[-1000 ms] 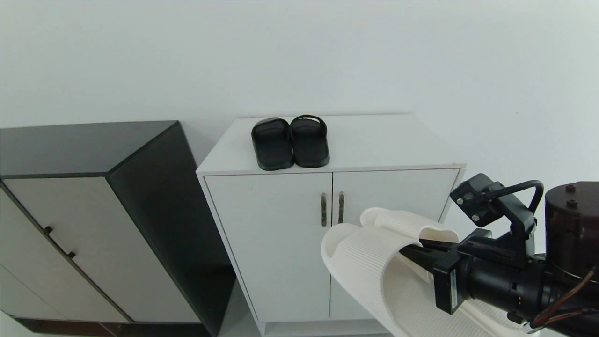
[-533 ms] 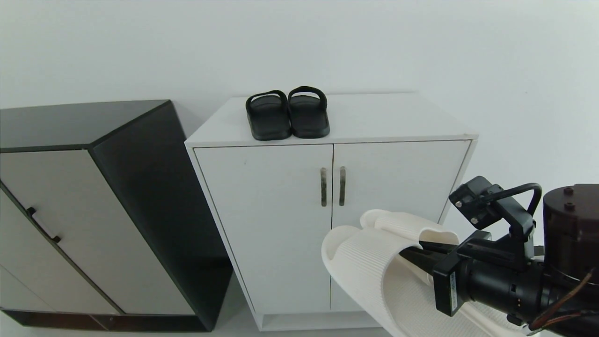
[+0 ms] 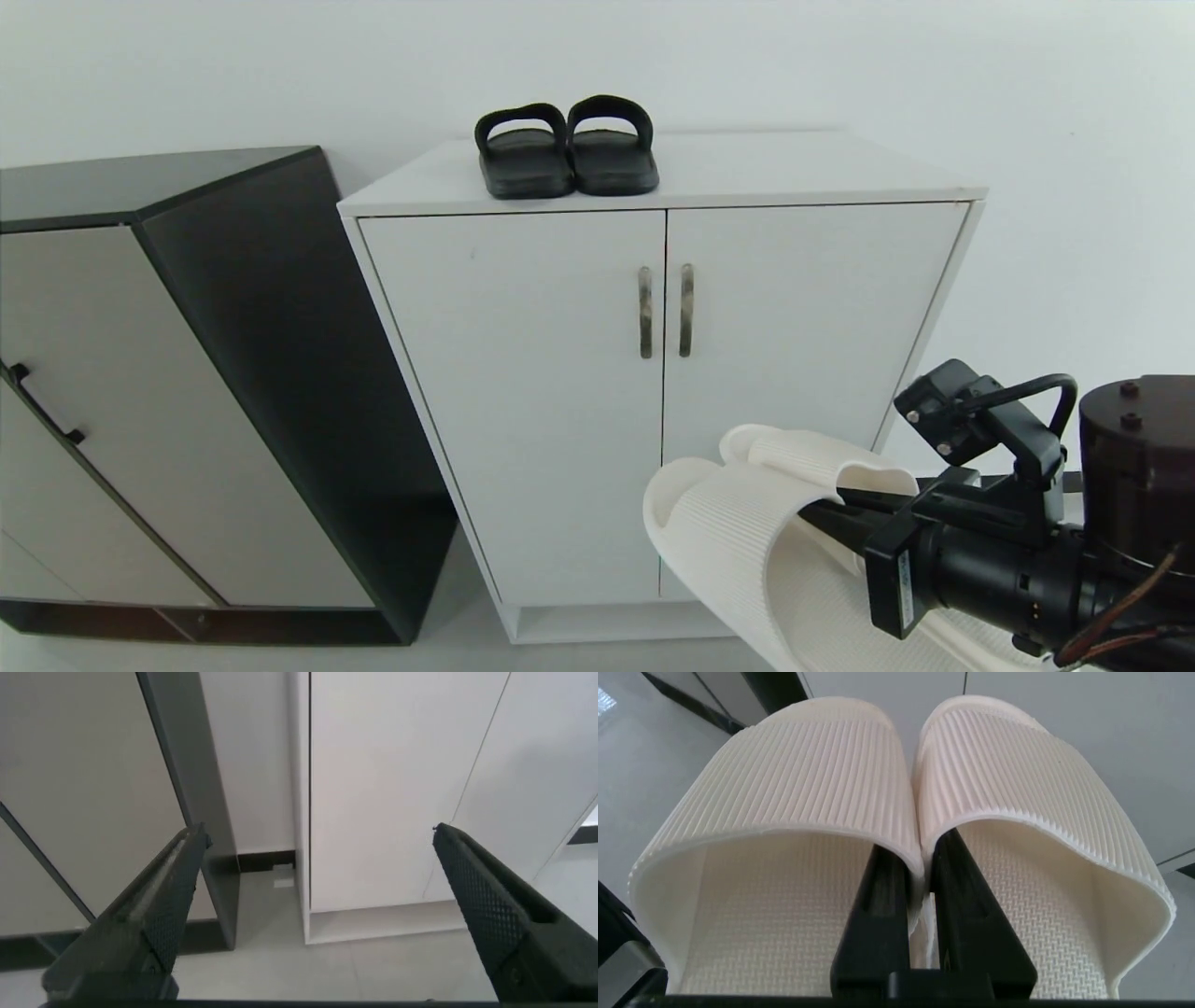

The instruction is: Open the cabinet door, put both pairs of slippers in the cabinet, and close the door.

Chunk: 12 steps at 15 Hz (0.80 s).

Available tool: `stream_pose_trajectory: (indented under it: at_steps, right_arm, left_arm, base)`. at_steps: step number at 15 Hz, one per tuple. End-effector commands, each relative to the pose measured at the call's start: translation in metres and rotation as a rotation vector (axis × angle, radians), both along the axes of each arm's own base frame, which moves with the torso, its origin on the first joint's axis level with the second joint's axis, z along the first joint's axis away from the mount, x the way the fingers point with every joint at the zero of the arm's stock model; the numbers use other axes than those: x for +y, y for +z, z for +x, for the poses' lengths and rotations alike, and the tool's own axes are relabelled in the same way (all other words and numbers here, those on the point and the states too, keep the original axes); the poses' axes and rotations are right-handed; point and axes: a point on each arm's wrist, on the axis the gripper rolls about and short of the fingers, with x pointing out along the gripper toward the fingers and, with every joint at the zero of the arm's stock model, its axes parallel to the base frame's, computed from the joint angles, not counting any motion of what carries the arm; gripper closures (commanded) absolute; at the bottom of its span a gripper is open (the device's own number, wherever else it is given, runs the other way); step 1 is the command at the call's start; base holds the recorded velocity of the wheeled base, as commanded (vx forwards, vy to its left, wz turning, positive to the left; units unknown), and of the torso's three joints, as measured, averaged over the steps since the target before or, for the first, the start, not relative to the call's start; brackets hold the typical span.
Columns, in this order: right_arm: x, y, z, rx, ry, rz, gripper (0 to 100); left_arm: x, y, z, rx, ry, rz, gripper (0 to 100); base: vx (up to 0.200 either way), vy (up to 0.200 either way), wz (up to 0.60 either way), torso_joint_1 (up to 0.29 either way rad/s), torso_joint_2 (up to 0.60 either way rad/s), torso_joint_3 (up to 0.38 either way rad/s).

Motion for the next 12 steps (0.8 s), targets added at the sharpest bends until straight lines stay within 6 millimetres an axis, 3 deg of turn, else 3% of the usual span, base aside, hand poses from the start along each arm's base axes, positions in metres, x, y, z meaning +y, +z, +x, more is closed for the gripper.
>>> stream_pose_trajectory:
  at_steps: [1, 3, 5, 6, 12]
  right_arm:
    - [0.0, -0.001, 0.0, 0.002, 0.0, -0.003, 100]
    - [-0.001, -0.001, -0.001, -0.007, 0.005, -0.011, 100]
    - [-0.001, 0.0, -0.001, -0.01, 0.005, -0.007, 100]
    - [-0.001, 0.0, -0.001, -0.01, 0.005, -0.007, 100]
    - [-0.002, 0.002, -0.002, -0.015, 0.005, -0.004, 100]
  left_arm:
    - [0.0, 0.0, 0.001, 0.011, 0.004, 0.002, 0]
    - [0.0, 0.01, 0.007, 0.073, -0.005, 0.041, 0]
    - [-0.001, 0.067, 0.016, 0.039, -0.048, -0.078, 0]
    - [-0.002, 0.083, 0.026, 0.066, -0.097, -0.08, 0]
    - [-0.009, 0.111, 0.091, 0.143, -0.353, -0.087, 0]
  base:
    - [0.0, 0.0, 0.0, -0.1, 0.44, 0.359]
    - [0.0, 0.0, 0.0, -0.063, 0.46, 0.378]
    - [0.0, 0.0, 0.0, -0.041, 0.43, 0.403]
    - [0.0, 0.0, 0.0, -0.022, 0.36, 0.33]
    - [0.0, 0.0, 0.0, -0.001, 0.06, 0.056]
